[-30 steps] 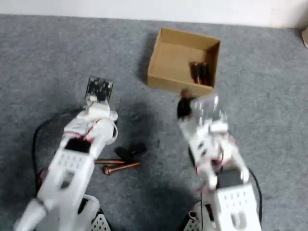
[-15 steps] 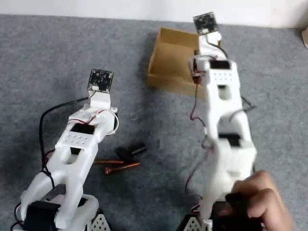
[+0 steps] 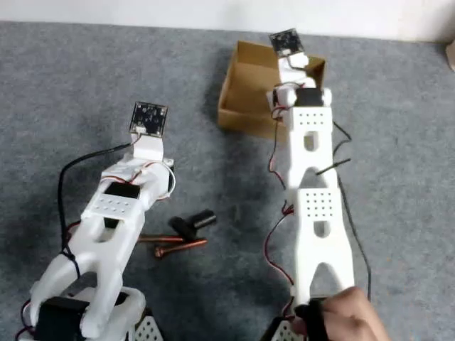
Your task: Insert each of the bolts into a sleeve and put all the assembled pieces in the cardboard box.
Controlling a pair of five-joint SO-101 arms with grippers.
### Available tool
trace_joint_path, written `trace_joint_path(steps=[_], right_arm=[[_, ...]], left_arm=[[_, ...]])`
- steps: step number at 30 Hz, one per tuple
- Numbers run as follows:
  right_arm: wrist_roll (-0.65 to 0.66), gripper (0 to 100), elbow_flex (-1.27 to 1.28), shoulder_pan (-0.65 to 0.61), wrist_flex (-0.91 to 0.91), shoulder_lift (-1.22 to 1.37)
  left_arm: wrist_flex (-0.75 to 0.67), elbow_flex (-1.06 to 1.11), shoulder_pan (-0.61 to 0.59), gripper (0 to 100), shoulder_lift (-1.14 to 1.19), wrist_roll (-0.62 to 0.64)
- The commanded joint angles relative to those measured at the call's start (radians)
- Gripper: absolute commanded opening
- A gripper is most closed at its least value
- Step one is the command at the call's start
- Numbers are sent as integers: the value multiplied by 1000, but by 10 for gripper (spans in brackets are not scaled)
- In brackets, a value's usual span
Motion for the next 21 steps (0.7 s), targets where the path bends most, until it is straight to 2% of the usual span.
trace_joint_path(steps=[1,4,8,12,15,21], right_arm=[[9,300,-114,-10,53,-31],[6,415,-114,-10,117,-59],[0,408,-114,-12,225,-148],[-78,403,-113,-15,341,-297],[-86,403,-113,-54,455,-426],[-94,403,-70,-122,460,-699]], left_arm=[[-21,-44,-4,7,1,8],[-21,-44,-4,7,1,8],[-21,-44,-4,7,1,8],[-21,-44,-8,7,1,8],[-21,-44,-10,7,1,8],[-23,-42,-33,7,1,11]])
